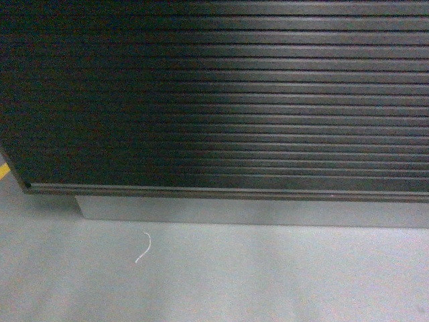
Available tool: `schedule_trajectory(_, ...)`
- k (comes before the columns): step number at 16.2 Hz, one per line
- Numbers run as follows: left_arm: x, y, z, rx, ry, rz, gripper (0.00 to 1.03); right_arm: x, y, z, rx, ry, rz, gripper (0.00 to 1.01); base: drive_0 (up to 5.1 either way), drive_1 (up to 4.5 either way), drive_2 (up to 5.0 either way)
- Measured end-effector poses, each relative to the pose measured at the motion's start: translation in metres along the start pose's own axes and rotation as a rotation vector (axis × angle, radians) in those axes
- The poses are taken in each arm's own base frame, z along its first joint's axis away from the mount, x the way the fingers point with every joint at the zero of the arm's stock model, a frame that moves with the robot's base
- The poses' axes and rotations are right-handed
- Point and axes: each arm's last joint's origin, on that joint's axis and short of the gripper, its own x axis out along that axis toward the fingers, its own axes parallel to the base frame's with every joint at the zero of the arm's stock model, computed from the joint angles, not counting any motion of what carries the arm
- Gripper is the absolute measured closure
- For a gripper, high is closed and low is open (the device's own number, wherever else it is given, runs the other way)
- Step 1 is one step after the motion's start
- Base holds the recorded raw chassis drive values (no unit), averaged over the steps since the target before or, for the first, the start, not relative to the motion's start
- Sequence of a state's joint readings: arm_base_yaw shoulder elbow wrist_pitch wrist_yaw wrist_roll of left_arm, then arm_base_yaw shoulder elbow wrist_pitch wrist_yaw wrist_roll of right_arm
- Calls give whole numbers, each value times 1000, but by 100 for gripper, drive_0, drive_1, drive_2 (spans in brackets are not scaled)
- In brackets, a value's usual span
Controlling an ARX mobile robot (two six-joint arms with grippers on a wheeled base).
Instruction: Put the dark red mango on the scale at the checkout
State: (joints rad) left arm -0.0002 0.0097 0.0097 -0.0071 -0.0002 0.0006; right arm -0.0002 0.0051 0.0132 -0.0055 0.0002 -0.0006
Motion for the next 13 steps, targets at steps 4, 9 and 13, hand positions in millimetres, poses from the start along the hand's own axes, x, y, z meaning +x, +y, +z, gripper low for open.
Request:
schedule_trajectory(4, 0, 0, 0, 0, -2, 0, 5, 0, 0, 0, 0, -3, 0, 3, 0, 421, -421)
schedule_trajectory(9, 0, 0, 0, 0, -3, 0, 5, 0, 0, 0, 0, -2, 0, 3, -1, 288, -289)
schedule_trajectory(13, 0, 0, 0, 0, -2, 0, 5, 0, 0, 0, 0, -1, 0, 3, 0, 0, 0)
